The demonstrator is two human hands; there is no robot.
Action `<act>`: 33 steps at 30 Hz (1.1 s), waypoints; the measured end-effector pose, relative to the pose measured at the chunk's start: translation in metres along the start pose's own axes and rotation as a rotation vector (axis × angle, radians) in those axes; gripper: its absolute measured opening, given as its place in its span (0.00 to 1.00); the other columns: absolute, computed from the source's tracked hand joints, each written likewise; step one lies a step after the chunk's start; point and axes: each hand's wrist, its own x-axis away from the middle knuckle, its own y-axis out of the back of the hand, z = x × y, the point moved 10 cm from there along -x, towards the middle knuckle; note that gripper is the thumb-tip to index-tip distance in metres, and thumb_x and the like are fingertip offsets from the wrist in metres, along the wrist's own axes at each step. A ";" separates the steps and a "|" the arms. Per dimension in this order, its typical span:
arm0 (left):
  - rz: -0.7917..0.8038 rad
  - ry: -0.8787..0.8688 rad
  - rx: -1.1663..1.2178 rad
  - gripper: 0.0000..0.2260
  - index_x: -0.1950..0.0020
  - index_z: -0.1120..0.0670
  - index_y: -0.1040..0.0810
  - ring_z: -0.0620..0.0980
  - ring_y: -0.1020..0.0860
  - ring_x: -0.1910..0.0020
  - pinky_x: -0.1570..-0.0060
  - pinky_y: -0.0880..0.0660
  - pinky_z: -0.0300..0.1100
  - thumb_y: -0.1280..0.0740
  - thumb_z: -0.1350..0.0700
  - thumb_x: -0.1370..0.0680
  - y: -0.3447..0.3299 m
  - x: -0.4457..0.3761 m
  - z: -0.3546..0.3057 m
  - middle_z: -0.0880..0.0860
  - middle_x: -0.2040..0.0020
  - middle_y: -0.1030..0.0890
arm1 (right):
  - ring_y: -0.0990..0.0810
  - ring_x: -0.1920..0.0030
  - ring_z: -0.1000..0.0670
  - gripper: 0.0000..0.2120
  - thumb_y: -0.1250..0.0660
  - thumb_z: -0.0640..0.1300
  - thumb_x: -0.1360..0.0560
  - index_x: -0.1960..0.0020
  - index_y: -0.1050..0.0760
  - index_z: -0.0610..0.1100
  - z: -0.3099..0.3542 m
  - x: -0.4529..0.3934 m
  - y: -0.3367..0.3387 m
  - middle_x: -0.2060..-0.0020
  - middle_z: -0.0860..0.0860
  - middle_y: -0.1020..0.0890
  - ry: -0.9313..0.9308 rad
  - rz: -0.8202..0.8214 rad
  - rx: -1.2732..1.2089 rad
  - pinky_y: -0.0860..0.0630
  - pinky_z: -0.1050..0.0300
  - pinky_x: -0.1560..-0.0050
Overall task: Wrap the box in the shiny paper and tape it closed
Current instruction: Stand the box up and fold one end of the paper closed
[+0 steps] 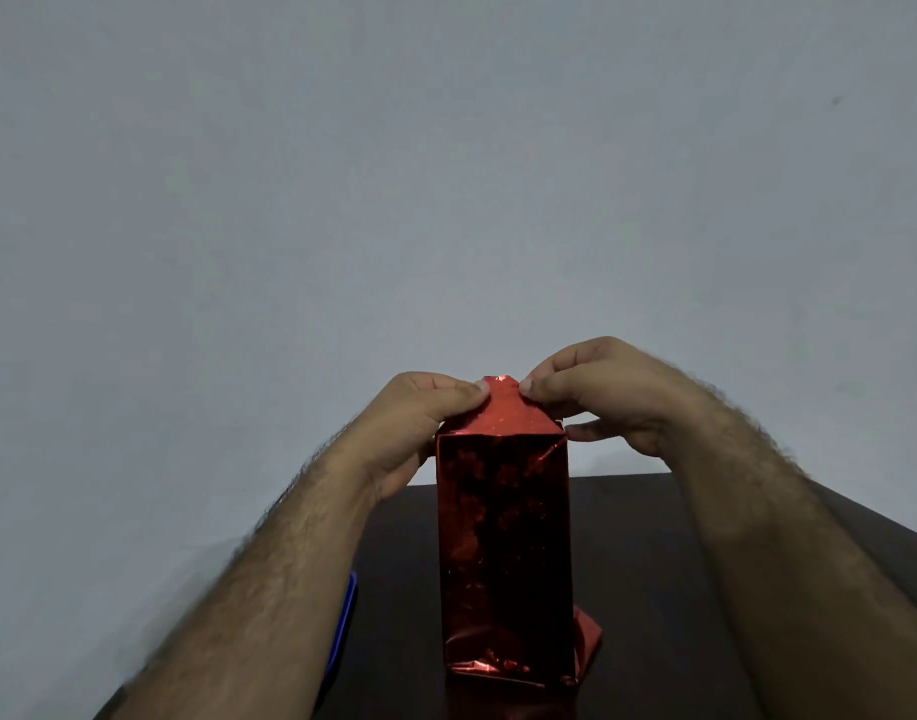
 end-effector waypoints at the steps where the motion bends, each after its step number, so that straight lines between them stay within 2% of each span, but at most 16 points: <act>1: -0.004 0.003 0.011 0.10 0.55 0.58 0.12 0.51 0.20 0.56 0.51 0.24 0.46 0.26 0.54 0.19 0.000 0.000 0.000 0.56 0.56 0.14 | 0.15 0.56 0.53 0.03 0.24 0.44 0.23 0.52 0.13 0.45 -0.001 0.000 0.000 0.59 0.52 0.13 -0.007 -0.001 0.004 0.21 0.52 0.51; 4: -0.028 -0.001 0.035 0.07 0.54 0.58 0.11 0.52 0.18 0.54 0.49 0.23 0.49 0.24 0.55 0.21 0.003 0.000 0.001 0.59 0.52 0.13 | 0.16 0.58 0.54 0.03 0.25 0.45 0.22 0.53 0.14 0.46 0.000 -0.001 0.000 0.60 0.52 0.13 0.001 0.013 0.024 0.24 0.53 0.52; 7: -0.020 -0.032 0.046 0.07 0.57 0.57 0.14 0.47 0.19 0.56 0.55 0.22 0.44 0.21 0.54 0.26 0.005 0.002 -0.002 0.55 0.56 0.16 | 0.15 0.57 0.54 0.03 0.25 0.45 0.22 0.53 0.14 0.46 0.000 -0.003 0.003 0.58 0.51 0.12 0.012 0.007 0.024 0.23 0.53 0.50; 11: -0.035 -0.054 0.006 0.18 0.52 0.61 0.13 0.49 0.16 0.47 0.45 0.20 0.53 0.18 0.52 0.35 0.016 0.004 -0.008 0.56 0.49 0.12 | 0.15 0.55 0.53 0.04 0.26 0.45 0.21 0.52 0.14 0.46 -0.002 -0.003 0.005 0.58 0.52 0.12 0.002 -0.010 0.017 0.24 0.51 0.49; 12: -0.024 -0.046 -0.035 0.17 0.51 0.61 0.12 0.49 0.15 0.47 0.44 0.20 0.53 0.18 0.53 0.34 0.018 0.004 -0.008 0.55 0.47 0.12 | 0.15 0.56 0.53 0.04 0.26 0.45 0.21 0.52 0.14 0.46 -0.003 -0.003 0.005 0.58 0.52 0.12 -0.001 -0.015 0.016 0.24 0.51 0.49; 15: 0.010 -0.025 -0.106 0.03 0.57 0.57 0.11 0.49 0.15 0.48 0.47 0.21 0.50 0.19 0.60 0.28 0.016 0.003 -0.007 0.54 0.46 0.12 | 0.15 0.55 0.53 0.03 0.25 0.45 0.21 0.51 0.13 0.46 -0.003 -0.002 0.004 0.58 0.52 0.12 -0.009 -0.023 0.008 0.24 0.50 0.49; 16: 0.012 -0.027 -0.104 0.02 0.58 0.57 0.12 0.49 0.15 0.48 0.48 0.21 0.49 0.21 0.61 0.26 0.015 0.004 -0.007 0.54 0.44 0.12 | 0.15 0.54 0.53 0.04 0.25 0.46 0.22 0.51 0.13 0.46 -0.002 -0.002 0.003 0.57 0.52 0.12 -0.009 -0.019 0.007 0.24 0.49 0.48; 20: 0.011 -0.004 -0.072 0.03 0.53 0.57 0.11 0.49 0.15 0.49 0.44 0.20 0.54 0.25 0.60 0.21 0.007 0.003 -0.002 0.55 0.45 0.11 | 0.15 0.51 0.54 0.13 0.20 0.53 0.29 0.49 0.13 0.46 0.007 0.007 -0.002 0.54 0.53 0.11 0.018 0.035 -0.007 0.25 0.46 0.41; 22: -0.005 0.018 -0.054 0.05 0.50 0.59 0.11 0.50 0.15 0.51 0.43 0.20 0.57 0.25 0.59 0.20 0.008 0.003 0.002 0.56 0.47 0.11 | 0.14 0.49 0.54 0.17 0.18 0.52 0.32 0.47 0.13 0.46 0.010 0.011 -0.002 0.53 0.53 0.11 0.041 0.055 -0.004 0.26 0.45 0.39; 25: -0.007 0.021 -0.043 0.09 0.45 0.62 0.13 0.50 0.16 0.49 0.40 0.21 0.58 0.25 0.57 0.20 0.009 0.002 0.003 0.56 0.44 0.12 | 0.14 0.47 0.54 0.11 0.18 0.44 0.30 0.47 0.13 0.48 0.012 0.010 0.004 0.53 0.51 0.11 0.072 -0.002 -0.007 0.26 0.44 0.36; 27: -0.002 -0.002 -0.029 0.11 0.45 0.63 0.13 0.49 0.16 0.51 0.39 0.22 0.57 0.24 0.55 0.22 0.008 0.002 -0.001 0.54 0.48 0.12 | 0.14 0.49 0.55 0.08 0.20 0.43 0.27 0.48 0.13 0.48 0.011 0.008 0.006 0.54 0.52 0.11 0.087 -0.022 -0.013 0.26 0.43 0.34; 31: -0.013 -0.081 -0.025 0.02 0.53 0.56 0.13 0.47 0.19 0.58 0.47 0.22 0.50 0.23 0.58 0.23 0.008 0.004 -0.010 0.52 0.56 0.15 | 0.13 0.48 0.54 0.07 0.22 0.42 0.24 0.47 0.13 0.48 0.012 0.005 0.007 0.54 0.53 0.11 0.112 -0.030 -0.026 0.25 0.41 0.32; 33: -0.046 -0.102 -0.023 0.03 0.55 0.55 0.13 0.47 0.19 0.60 0.49 0.24 0.49 0.24 0.58 0.22 0.009 0.004 -0.010 0.52 0.58 0.15 | 0.12 0.48 0.52 0.06 0.23 0.44 0.24 0.47 0.13 0.47 0.014 0.005 0.006 0.53 0.51 0.11 0.123 -0.035 -0.030 0.25 0.41 0.32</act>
